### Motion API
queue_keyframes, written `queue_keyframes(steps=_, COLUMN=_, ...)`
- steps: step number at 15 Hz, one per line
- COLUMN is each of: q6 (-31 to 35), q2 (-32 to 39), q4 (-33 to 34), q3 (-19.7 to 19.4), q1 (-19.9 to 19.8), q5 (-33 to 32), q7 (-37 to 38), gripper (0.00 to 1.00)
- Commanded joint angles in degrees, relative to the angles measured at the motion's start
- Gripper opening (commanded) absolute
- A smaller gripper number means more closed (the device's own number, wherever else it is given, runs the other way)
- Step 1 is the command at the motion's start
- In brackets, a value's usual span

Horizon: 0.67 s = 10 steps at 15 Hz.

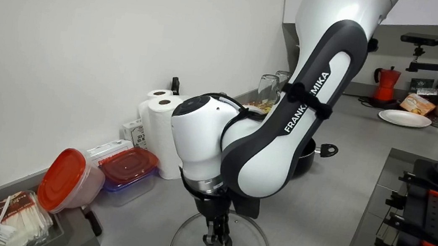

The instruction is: Pick up the glass lid from the black pot and put it on the countertop.

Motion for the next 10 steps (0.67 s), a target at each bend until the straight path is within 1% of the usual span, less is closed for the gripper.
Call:
queue_keyframes(steps=1, q6=-2.47, q2=1.4, q4=2.71, q3=1.04, q1=-0.4, q5=3.65, q7=-2.49, gripper=0.25)
queue_keyframes(steps=8, q6=-2.85, q2=2.26, q4=2.31, q3=1.02, q1=-0.36, q5=4.48, q7=-3.68, gripper=0.25)
queue_keyframes(steps=9, q6=-3.07, q2=2.14, q4=2.2, q3=1.01, q1=-0.37, q5=4.33, q7=-3.98, gripper=0.72)
queue_keyframes(steps=10, q6=-1.0, q2=2.15, q4=1.08, q3=-0.19, q1=0.6, q5=3.52, q7=-2.04, gripper=0.52)
